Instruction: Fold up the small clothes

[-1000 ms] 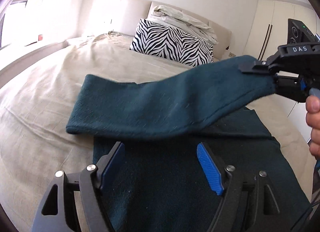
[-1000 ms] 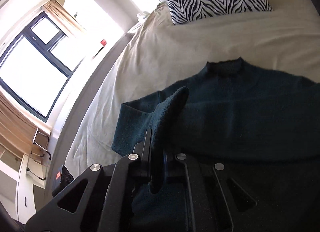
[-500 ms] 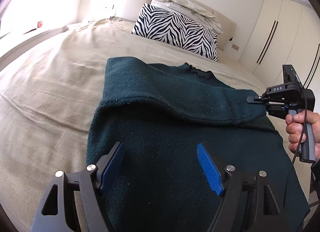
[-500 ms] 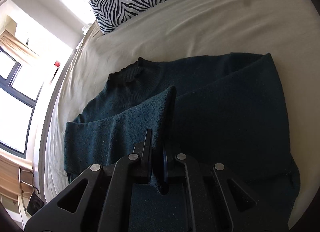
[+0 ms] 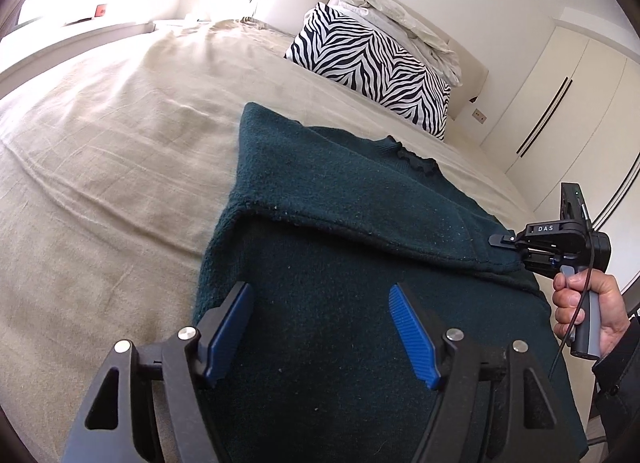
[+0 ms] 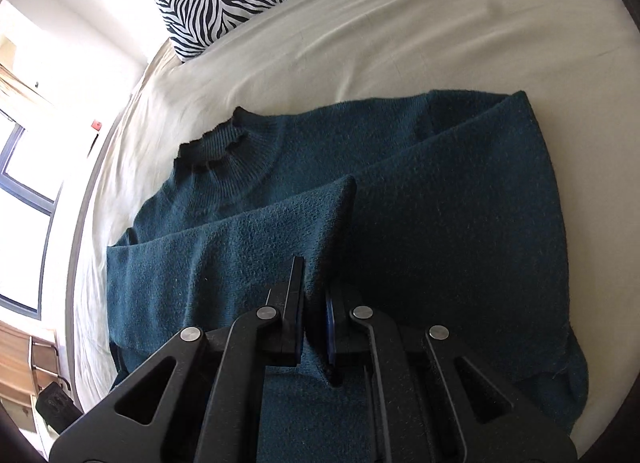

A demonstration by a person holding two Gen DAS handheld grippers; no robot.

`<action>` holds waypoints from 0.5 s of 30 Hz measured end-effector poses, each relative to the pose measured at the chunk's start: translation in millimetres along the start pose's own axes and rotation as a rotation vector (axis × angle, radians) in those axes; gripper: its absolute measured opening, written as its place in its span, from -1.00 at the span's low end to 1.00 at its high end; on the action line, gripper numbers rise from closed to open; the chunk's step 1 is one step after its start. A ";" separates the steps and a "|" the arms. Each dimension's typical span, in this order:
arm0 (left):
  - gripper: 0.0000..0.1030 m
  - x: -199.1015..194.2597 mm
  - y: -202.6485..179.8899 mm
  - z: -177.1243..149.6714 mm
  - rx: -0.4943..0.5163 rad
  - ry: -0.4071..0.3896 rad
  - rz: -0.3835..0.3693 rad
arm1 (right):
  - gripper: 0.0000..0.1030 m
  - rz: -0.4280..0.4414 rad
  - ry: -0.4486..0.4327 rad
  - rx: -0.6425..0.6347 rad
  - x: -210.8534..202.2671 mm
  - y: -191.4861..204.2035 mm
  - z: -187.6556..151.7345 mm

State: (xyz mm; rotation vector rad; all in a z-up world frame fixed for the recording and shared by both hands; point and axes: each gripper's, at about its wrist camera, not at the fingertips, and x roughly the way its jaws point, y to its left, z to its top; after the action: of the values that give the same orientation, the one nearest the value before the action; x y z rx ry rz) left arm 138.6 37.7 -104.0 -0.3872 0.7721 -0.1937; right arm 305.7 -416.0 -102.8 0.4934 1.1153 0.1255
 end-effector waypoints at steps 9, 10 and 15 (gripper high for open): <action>0.36 -24.0 18.2 40.5 -0.104 -0.052 -0.057 | -0.85 0.040 -0.007 0.033 8.7 -13.9 -3.3; 0.36 -22.1 22.6 51.9 -0.120 -0.050 -0.079 | -0.85 0.049 -0.008 0.035 9.0 -14.3 -3.3; 0.35 10.1 44.1 113.0 -0.178 -0.024 -0.180 | -0.84 0.106 -0.011 0.076 9.8 -24.9 -5.6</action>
State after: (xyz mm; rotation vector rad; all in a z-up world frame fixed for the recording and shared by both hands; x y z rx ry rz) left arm 227.2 105.2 -54.9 -0.6273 0.7328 -0.2894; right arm 301.4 -433.0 -123.8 0.6205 1.0866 0.1733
